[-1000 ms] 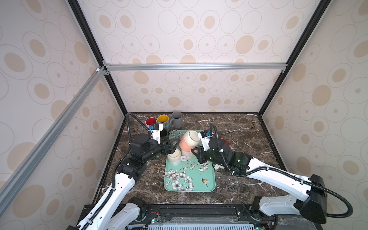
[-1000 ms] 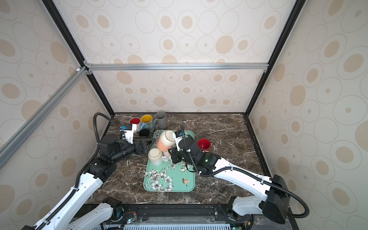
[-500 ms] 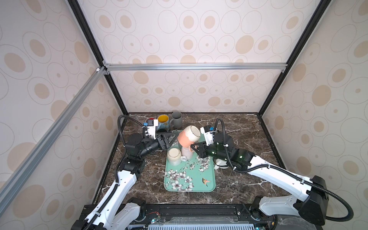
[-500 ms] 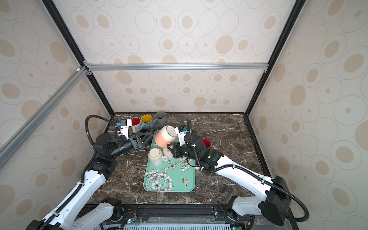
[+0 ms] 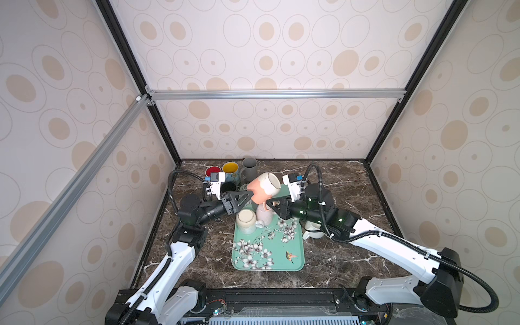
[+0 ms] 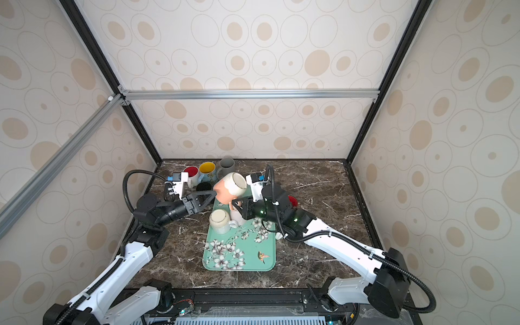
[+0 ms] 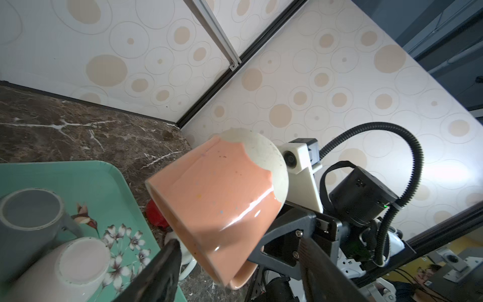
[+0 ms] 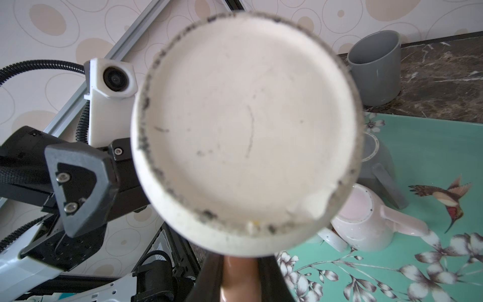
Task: Turn the mug right side up
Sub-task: Place the mug at the top-left of the table.
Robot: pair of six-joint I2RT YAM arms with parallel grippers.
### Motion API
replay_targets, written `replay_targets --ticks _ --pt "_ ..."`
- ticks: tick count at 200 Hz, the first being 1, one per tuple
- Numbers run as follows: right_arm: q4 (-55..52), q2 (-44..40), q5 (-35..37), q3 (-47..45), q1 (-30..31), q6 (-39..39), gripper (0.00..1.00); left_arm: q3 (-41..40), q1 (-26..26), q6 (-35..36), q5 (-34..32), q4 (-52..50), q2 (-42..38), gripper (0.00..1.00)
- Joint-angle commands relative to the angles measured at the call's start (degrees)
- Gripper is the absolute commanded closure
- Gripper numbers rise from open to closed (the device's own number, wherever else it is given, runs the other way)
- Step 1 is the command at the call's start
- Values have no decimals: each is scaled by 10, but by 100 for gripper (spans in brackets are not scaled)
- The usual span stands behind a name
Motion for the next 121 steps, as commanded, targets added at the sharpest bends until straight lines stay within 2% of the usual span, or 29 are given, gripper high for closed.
replay_targets --ticks 1,27,73,121 --pt "100 4 -27 32 -2 13 100 -7 3 -91 51 144 12 32" --pt "120 18 -60 33 -5 31 100 -4 3 -140 83 238 26 33" --pt "181 35 -119 27 -18 80 100 7 4 -173 103 319 25 37" --pt "185 55 -140 32 -17 96 100 15 3 -204 101 373 32 58"
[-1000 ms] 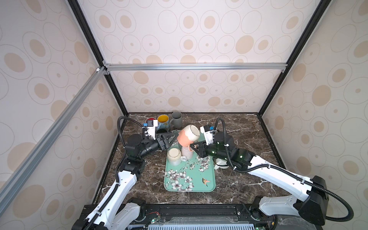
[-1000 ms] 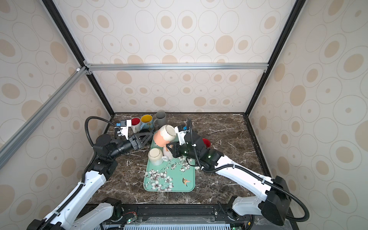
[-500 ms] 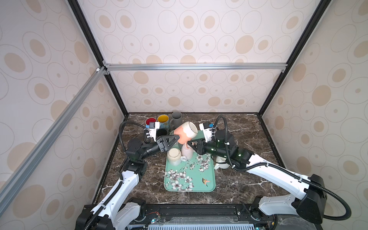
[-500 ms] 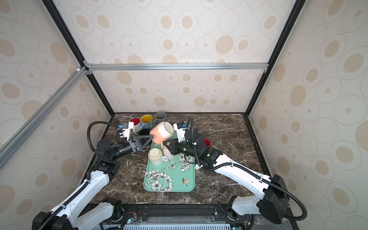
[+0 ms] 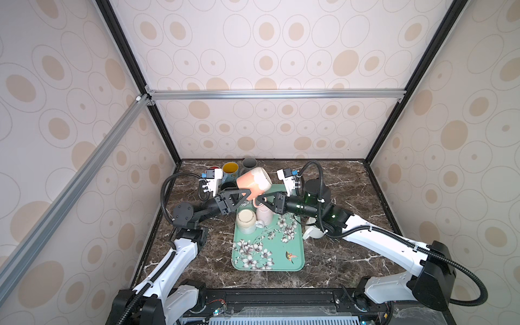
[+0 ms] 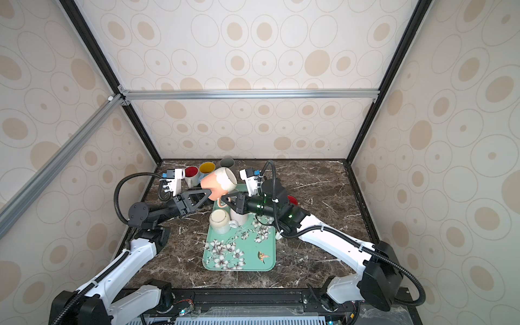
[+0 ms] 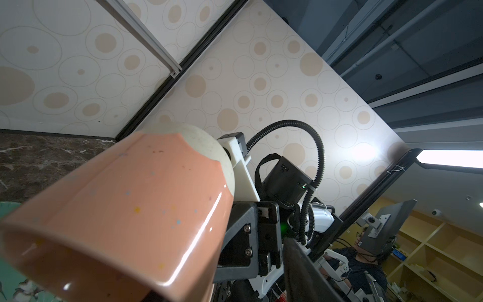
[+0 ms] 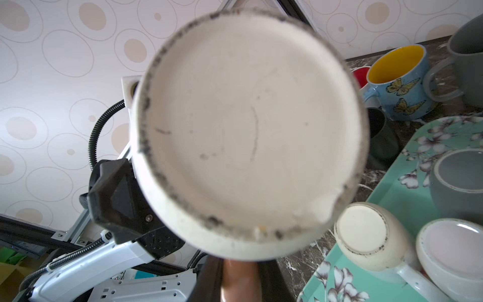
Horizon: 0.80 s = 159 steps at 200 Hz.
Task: Turn the mug right side up
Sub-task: Place the mug at the top-left of the table.
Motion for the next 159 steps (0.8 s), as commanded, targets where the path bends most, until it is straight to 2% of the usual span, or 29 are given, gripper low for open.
replay_targets --ticks 1,57,83,110,126,159 --pt "52 13 -11 22 -4 13 100 29 -4 -37 28 94 -6 58" --pt "49 36 -31 28 -4 22 98 28 -4 -57 33 140 0 83" --pt "46 41 -31 30 -4 19 97 32 -4 -63 35 141 1 100" --pt "16 40 -23 37 -5 6 80 43 -4 -30 37 92 -5 100" --pt "-7 33 -16 39 -5 -11 67 53 -3 0 40 47 -8 100" --pt "-55 3 20 30 -7 -53 53 105 7 139 41 -168 -14 100"
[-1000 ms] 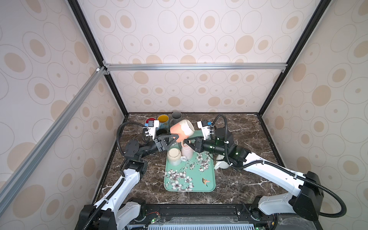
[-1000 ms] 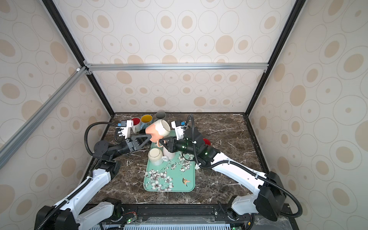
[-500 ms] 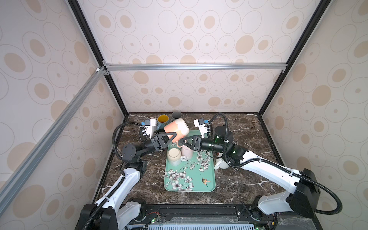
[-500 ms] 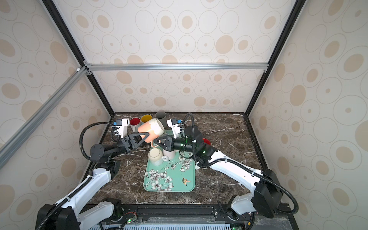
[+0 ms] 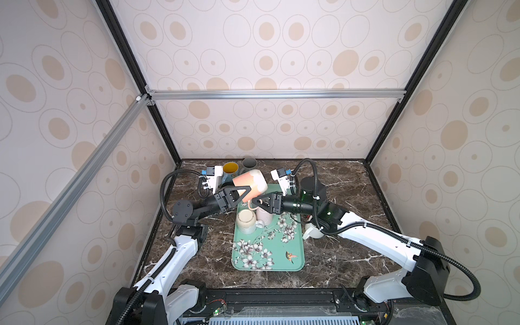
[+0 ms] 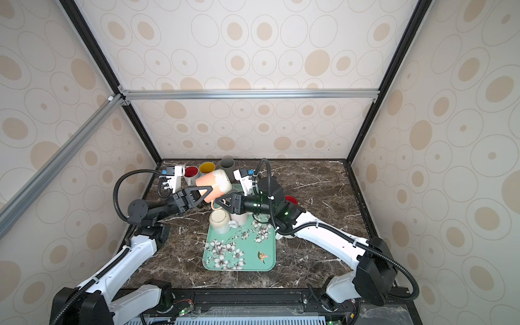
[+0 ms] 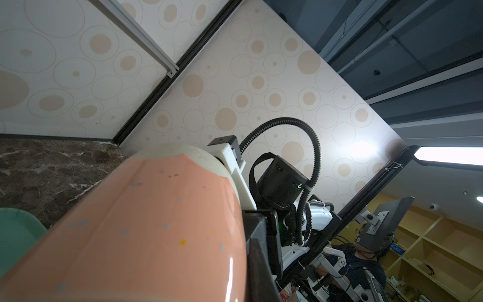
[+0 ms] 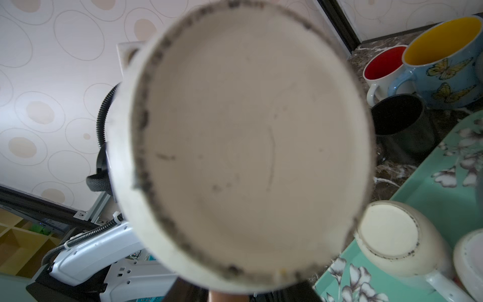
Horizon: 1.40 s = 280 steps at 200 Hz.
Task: Turn the mug right side up
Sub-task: Place the mug at the top-left of the table.
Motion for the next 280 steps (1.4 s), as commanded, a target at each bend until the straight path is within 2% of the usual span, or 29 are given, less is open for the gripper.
replay_targets --ticks 1,28,52,79,104,142,165,234,280 --pt "-33 -25 54 8 -8 -43 53 72 2 111 22 -124 -26 100" --pt "-78 -55 89 0 -11 -82 50 151 20 286 -16 -375 -26 100" --pt "-122 -74 117 0 -11 -118 49 243 31 450 -93 -614 -2 100" --pt "-169 -85 144 3 -11 -156 49 356 31 609 -286 -833 45 100" --pt "-215 -86 162 12 -11 -192 48 424 32 692 -436 -932 87 100" --pt "-263 -85 197 17 -11 -241 48 476 31 766 -575 -991 155 100" --pt "-284 -83 218 21 -11 -266 48 505 33 786 -627 -1009 204 100" --pt "-338 -70 262 21 -12 -323 46 595 41 786 -639 -1077 346 100" --pt "-346 -66 274 14 -15 -338 46 618 66 794 -646 -1095 406 100"
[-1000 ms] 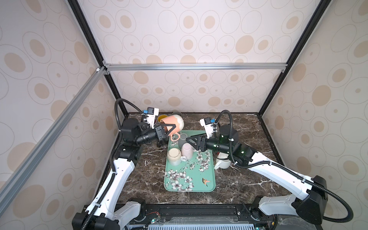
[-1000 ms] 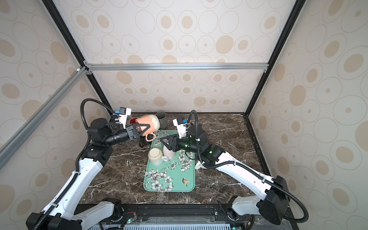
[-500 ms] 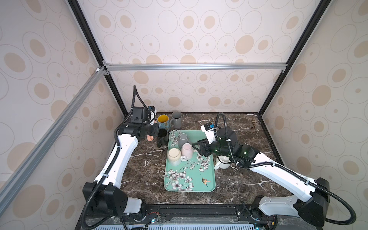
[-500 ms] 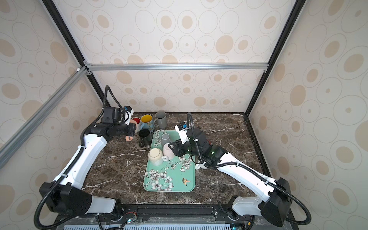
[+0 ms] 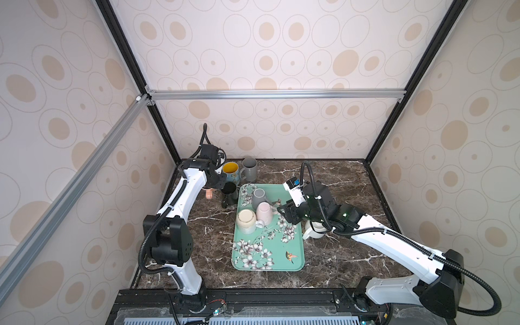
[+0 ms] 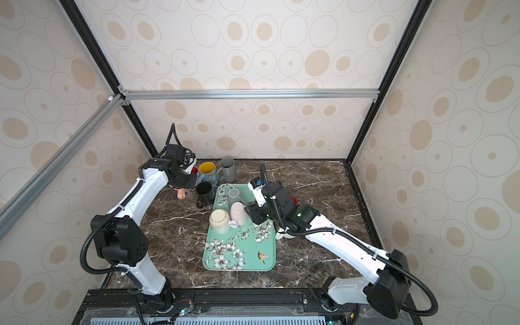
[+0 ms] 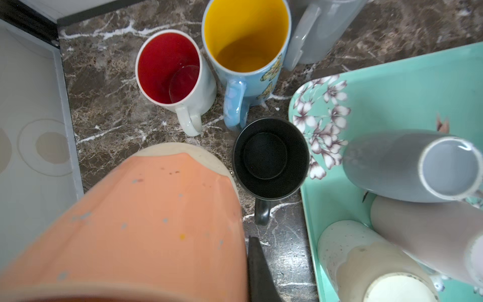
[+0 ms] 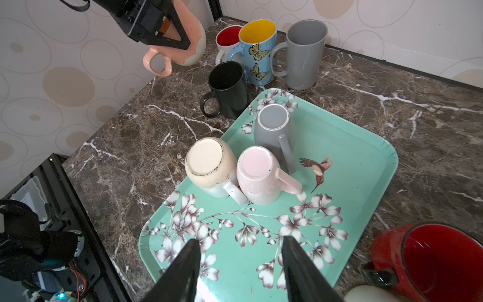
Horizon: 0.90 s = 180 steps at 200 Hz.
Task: Turn the mug right side up
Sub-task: Place the mug at the top-left of the table.
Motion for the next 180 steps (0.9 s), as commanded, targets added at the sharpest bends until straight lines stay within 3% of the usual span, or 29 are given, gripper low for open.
replay_targets --ticks 1,65,180 --pt "-15 5 15 6 -5 -22 46 44 20 28 -24 -13 11 100" --pt "-12 21 12 3 -13 -24 46 36 63 22 86 -3 76 100" --pt "-12 66 -1 28 -17 -17 46 55 75 9 141 19 157 100"
